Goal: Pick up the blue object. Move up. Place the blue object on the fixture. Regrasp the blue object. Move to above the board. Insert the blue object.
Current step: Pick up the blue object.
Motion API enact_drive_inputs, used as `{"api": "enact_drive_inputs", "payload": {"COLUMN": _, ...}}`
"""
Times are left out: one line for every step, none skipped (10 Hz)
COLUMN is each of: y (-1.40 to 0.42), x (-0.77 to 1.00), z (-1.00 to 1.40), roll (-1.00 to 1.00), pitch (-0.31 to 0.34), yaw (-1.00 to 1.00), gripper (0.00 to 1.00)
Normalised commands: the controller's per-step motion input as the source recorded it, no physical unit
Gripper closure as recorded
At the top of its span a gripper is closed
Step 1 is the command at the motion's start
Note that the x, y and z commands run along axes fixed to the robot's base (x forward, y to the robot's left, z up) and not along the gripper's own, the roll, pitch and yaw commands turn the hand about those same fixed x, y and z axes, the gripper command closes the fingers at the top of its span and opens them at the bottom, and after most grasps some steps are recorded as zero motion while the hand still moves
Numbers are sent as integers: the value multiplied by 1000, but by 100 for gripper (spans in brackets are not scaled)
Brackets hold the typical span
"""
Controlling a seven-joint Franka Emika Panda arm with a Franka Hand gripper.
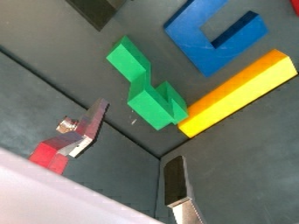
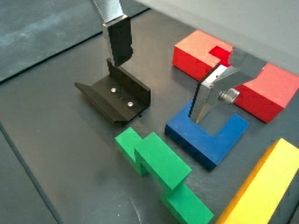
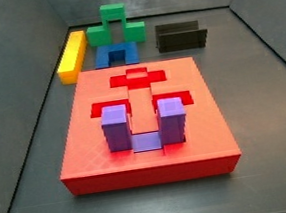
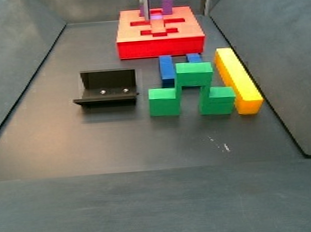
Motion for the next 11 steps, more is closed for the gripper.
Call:
{"api": "enact_drive_inputs", "payload": {"y": -614, "x": 254, "z": -114, "roll": 100, "pitch": -39, "yaw": 0, "gripper": 0}}
{"api": "enact_drive_inputs", "payload": {"y": -700, "x": 374, "z": -140, "roll": 117, "pitch": -56, "yaw": 0, "gripper": 0}}
{"api": "enact_drive_inputs", "payload": {"y": -620, "x": 417, "z": -183, "roll": 23, "pitch": -101, "yaw": -9, "gripper": 0}}
{"api": "enact_drive_inputs", "payload": {"y": -620, "x": 380, "z": -217, "roll": 11, "pitch": -121, "yaw": -6, "gripper": 0}}
{"api": "enact_drive_inputs", "payload": {"y": -620, "x": 303, "z": -269, "roll": 10, "pitch": -144, "yaw": 0, "gripper": 0}}
{"api": "enact_drive_inputs", "payload": {"y": -646, "x": 246, "z": -309, "roll": 31, "pitch": -141, "yaw": 0, "gripper": 0}}
{"api": "enact_drive_inputs", "payload": {"y": -714, "x": 109, "z": -371, "roll": 106, "pitch": -109, "yaw": 0, "gripper": 0}}
{"api": "enact_drive_inputs", "payload": {"y": -617, "x": 0, "z": -443, "roll": 89, "pitch": -107, "yaw": 0, "gripper": 0}}
{"api": "enact_drive_inputs", "payload": {"y": -500, "x": 0, "z": -511, "roll": 50, "pitch": -111, "yaw": 11, "gripper": 0}}
{"api": "enact_drive_inputs", "payload": {"y": -451, "x": 34, "z": -480, "roll": 19, "pitch": -107, "yaw": 54, "gripper": 0}}
{"api": "enact_drive_inputs", "payload": {"y": -343, "x": 114, "z": -457, "roll": 69, "pitch": -93, "yaw": 40, "gripper": 0}}
